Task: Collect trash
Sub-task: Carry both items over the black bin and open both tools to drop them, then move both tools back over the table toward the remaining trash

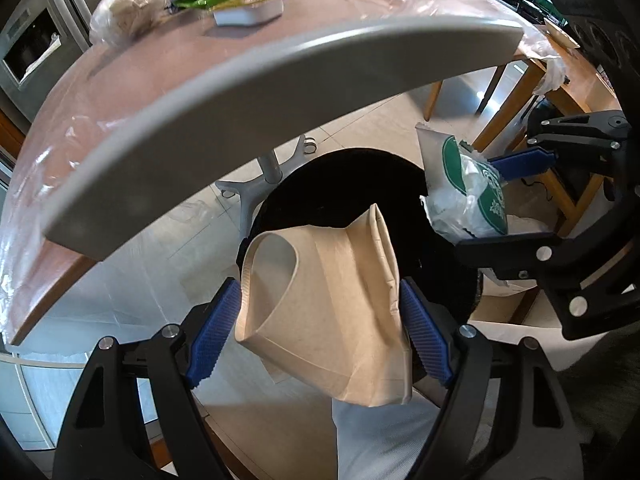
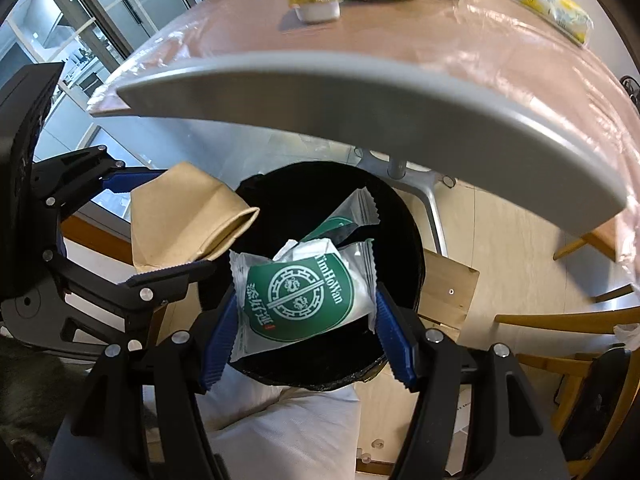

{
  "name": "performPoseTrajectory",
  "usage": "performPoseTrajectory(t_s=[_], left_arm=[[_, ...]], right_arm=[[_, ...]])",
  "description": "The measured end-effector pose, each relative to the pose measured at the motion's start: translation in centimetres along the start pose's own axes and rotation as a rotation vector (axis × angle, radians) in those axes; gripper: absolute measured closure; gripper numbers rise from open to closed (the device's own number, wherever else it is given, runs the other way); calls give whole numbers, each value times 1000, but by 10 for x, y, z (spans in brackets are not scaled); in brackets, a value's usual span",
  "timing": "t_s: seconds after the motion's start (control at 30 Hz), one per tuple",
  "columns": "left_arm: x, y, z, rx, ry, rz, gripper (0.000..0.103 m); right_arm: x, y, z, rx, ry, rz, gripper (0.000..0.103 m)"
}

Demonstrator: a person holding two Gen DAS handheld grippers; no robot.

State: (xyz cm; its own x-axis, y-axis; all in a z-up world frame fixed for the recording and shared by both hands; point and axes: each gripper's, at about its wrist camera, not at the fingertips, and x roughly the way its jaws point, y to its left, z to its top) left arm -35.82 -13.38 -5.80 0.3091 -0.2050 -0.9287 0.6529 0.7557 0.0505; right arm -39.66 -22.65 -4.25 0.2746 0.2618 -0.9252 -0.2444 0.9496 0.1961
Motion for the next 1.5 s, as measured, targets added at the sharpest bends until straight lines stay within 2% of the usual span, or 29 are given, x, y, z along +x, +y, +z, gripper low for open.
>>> performPoseTrajectory(t_s=[0.33, 0.67, 0.83, 0.97, 1.2, 1.33, 1.5], left_arm=[[15, -5, 5, 5, 12, 10, 22], [17, -7, 3, 18, 9, 7, 22], [15, 0, 2, 14, 16, 7, 19], [15, 2, 3, 9, 5, 8, 11], [15, 4, 2, 12, 5, -1, 11], [16, 8, 4, 15, 7, 1, 11], [15, 8, 5, 11, 6, 7, 11]], right_arm=[[23, -14, 6, 56, 17, -28, 40], [18, -15, 3, 82, 17, -22, 40], [14, -18, 5, 101, 4, -11, 25], [10, -22, 5, 121, 2, -5, 24], [10, -22, 7, 128, 6, 9, 24], [11, -25, 8, 136, 2, 28, 17], [9, -26, 9, 141, -2, 29, 17]])
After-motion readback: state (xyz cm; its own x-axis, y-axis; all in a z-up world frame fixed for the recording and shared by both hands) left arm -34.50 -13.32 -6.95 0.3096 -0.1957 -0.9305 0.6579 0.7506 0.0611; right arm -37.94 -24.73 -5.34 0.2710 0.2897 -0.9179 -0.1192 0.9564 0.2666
